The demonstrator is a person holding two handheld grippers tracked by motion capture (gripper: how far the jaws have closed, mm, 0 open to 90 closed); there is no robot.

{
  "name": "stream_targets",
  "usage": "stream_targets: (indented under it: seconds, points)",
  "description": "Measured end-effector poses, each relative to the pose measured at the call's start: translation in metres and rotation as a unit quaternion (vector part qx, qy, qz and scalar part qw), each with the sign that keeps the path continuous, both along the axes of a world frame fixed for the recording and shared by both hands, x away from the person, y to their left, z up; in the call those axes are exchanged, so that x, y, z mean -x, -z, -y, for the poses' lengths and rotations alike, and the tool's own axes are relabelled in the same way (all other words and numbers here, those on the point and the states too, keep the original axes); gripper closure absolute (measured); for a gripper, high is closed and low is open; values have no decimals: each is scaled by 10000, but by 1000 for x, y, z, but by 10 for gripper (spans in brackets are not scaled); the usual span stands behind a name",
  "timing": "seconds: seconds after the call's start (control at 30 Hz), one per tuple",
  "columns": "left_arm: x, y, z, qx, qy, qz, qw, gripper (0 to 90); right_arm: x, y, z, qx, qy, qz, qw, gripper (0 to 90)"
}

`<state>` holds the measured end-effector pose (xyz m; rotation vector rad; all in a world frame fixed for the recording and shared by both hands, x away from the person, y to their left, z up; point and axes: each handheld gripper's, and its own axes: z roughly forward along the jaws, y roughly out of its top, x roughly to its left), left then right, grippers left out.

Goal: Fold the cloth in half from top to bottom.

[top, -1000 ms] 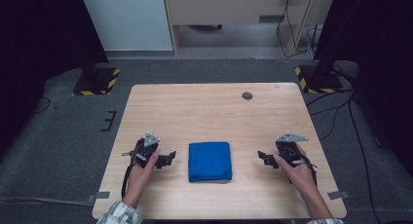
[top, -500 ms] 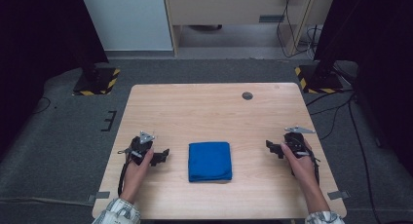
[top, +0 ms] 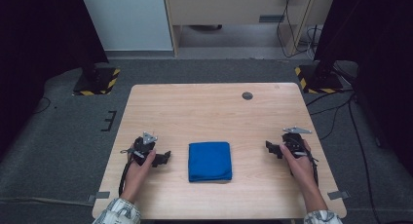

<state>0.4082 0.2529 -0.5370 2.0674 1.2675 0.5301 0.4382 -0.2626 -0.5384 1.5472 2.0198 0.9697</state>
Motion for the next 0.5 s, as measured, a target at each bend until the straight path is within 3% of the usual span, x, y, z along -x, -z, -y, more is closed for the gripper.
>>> stream_targets:
  seconds: [0.13, 0.23, 0.5]
  points:
    - [0, 0, 0, -14, 18, -8, 10000, 25, 0, 1, -10, 477, -62, -32, 9988, 55]
    - [0, 0, 0, -14, 21, -9, 10000, 24, 2, 1, -14, 467, -238, -36, 9986, 54]
    - [0, 0, 0, -24, 48, -23, 10000, 16, 5, 1, -17, 452, -267, -50, 9986, 52]
